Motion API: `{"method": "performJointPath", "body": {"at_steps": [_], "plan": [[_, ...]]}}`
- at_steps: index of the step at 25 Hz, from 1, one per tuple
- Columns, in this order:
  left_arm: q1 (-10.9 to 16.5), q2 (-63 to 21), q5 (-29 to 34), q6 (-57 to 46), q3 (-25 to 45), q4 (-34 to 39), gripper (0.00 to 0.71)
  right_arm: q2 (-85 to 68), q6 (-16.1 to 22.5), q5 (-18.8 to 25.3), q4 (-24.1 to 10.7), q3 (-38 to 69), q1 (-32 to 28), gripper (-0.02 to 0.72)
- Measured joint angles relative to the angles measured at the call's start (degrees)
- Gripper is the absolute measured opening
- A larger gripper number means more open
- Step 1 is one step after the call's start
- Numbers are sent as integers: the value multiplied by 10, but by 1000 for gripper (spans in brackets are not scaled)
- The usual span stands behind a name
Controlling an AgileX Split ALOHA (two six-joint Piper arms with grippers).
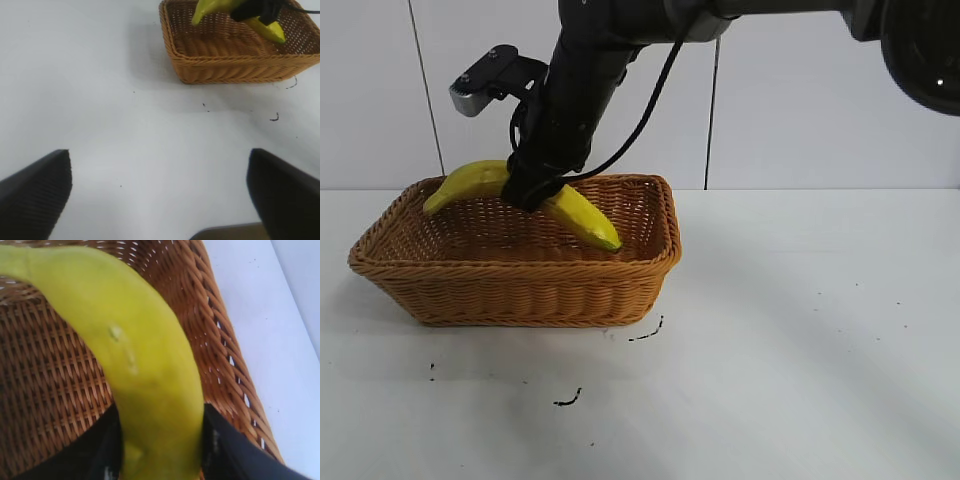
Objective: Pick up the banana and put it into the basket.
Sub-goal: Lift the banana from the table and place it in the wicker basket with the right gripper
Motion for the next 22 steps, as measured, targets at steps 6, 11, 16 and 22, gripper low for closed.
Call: {"method": "performJointPath", "body": {"at_steps": [6,11,16,22], "plan": [[0,0,0,0,0,0,690,0,0,11,3,0,0,303],[0,0,0,0,0,0,690,0,0,16,4,0,0,518],[0,0,0,0,0,0,690,-2,62,11,4,0,-1,620],[0,0,0,0,0,0,690,-38,204,57,3,0,-20,629]]}}
